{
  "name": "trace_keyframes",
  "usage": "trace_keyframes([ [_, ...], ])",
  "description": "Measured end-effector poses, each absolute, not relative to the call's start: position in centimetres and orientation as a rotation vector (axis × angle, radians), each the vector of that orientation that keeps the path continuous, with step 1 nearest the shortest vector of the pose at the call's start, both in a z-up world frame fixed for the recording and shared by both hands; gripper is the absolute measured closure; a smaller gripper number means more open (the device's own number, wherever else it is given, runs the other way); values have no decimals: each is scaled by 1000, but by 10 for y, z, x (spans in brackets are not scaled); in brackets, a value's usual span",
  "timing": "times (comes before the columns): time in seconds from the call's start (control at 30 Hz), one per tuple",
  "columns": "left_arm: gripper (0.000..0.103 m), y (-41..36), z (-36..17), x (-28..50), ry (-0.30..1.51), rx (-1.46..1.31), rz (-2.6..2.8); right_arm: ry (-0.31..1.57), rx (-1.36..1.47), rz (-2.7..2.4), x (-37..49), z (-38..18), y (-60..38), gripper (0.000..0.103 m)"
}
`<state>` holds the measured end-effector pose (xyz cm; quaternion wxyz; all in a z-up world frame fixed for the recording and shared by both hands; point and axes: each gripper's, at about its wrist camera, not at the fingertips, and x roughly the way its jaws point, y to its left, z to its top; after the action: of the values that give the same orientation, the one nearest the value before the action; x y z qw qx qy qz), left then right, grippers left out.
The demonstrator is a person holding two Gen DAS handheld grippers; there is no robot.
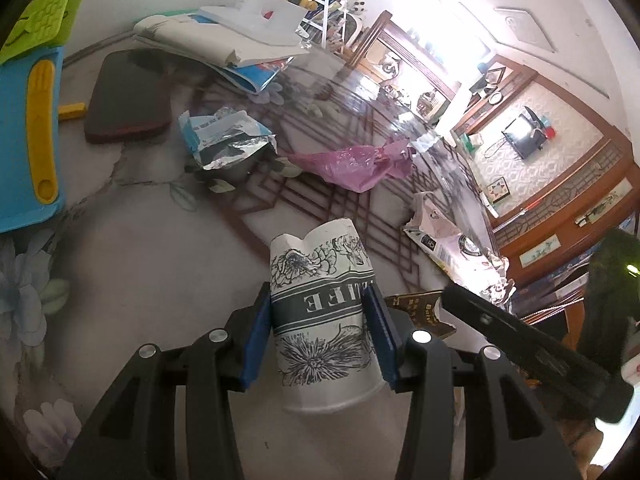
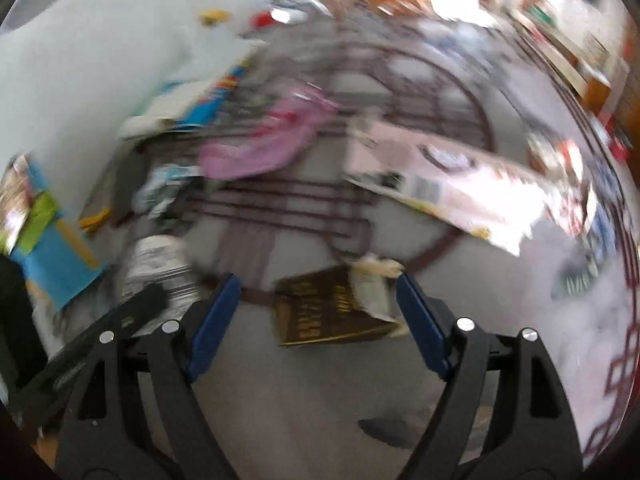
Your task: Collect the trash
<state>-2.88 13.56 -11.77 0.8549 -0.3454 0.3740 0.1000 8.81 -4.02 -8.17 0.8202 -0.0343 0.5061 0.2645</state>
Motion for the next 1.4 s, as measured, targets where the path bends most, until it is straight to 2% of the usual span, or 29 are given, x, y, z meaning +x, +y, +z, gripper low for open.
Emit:
trace_keyframes([
  [0.1, 60, 134, -120, -28, 796, -721, 211, 1163, 34, 546, 100, -93, -42, 25],
  [0.33, 59, 135, -125, -26, 819, -720, 213, 1062, -243, 604, 82, -89, -8, 25],
  [0.5, 59, 140, -130, -27, 826, -745, 220, 1122, -277, 679, 75, -91, -14, 34],
  [0.57, 59, 141, -130, -27, 824, -744, 222, 1123, -267, 643, 78, -89, -29, 42],
  [0.67, 59, 139, -130, -27, 826, -740, 220, 1130, -224, 560, 88, -87, -52, 48],
  [0.83, 59, 141, -130, -29, 818, -757, 235, 1129, -76, 561, 92, -80, -68, 48],
  [0.93, 59, 148, -127, -35, 790, -765, 275, 1129, -152, 581, 86, -86, -48, 47],
  [1.03, 59, 149, -123, -37, 767, -751, 296, 1098, -284, 582, 75, -94, -26, 41],
  [1.13, 59, 147, -122, -34, 773, -732, 287, 1056, -424, 562, 66, -100, -16, 41],
  [1.33, 59, 148, -127, -32, 793, -751, 281, 1108, -439, 462, 81, -100, -49, 41],
  [1.4, 59, 148, -128, -32, 798, -753, 279, 1123, -439, 404, 86, -100, -66, 38],
])
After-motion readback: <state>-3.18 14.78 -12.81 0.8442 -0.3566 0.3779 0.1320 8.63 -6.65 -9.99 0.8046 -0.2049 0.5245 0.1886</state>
